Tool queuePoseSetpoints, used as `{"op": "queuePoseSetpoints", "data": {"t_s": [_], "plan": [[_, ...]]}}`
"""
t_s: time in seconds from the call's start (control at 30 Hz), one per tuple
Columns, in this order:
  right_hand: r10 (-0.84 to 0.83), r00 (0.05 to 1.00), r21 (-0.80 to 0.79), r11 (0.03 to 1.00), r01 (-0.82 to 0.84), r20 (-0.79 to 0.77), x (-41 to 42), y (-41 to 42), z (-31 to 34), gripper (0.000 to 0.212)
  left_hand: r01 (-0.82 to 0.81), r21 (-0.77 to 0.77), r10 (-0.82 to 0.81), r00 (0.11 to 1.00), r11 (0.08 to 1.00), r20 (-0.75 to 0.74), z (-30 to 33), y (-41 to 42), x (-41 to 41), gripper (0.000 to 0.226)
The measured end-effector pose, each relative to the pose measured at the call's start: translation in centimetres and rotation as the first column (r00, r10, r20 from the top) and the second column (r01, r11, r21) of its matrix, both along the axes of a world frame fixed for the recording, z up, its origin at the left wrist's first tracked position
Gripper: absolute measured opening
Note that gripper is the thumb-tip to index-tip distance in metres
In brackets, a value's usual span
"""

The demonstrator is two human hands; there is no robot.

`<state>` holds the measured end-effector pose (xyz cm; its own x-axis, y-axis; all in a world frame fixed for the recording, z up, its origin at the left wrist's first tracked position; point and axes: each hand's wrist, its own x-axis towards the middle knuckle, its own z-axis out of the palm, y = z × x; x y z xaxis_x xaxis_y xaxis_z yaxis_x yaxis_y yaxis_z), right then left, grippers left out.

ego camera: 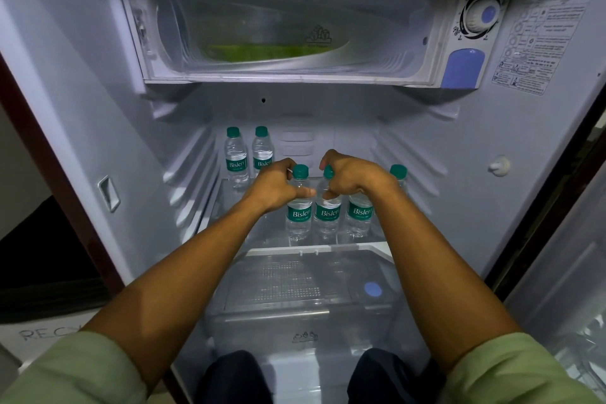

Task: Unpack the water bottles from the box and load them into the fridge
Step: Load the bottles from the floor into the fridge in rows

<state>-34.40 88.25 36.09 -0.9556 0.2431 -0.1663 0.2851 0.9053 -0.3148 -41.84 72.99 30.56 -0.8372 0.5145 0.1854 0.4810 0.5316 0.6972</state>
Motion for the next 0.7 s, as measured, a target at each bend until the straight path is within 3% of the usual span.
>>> {"op": "queuePoseSetpoints", "data": {"t_s": [0.33,0.47,0.6,0.7], "plan": [[-0.009,0.990,-0.108,0.994,-0.006,-0.141,-1.4,-0.1,1.5,0.061,0.013,0.023,-0.013,1.000,1.000,0.015,0.3,-0.5,-0.5,0.061],[-0.030,0.972,-0.142,0.990,-0.004,-0.234,-2.6,-0.2,2.1,0.053,-0.120,0.182,0.117,0.993,0.976,0.027,1.0,-0.8,-1.7,0.060],[-0.008,0.963,-0.178,0.983,-0.042,-0.268,-4.4,-0.8,1.8,0.056,-0.339,0.382,0.332,0.939,0.860,0.086,1.8,-1.3,-4.5,0.052],[0.021,0.950,-0.192,0.978,-0.085,-0.311,-6.0,-1.5,1.5,0.063,-0.396,0.429,0.372,0.917,0.812,0.142,1.9,-1.8,-6.9,0.048]]}}
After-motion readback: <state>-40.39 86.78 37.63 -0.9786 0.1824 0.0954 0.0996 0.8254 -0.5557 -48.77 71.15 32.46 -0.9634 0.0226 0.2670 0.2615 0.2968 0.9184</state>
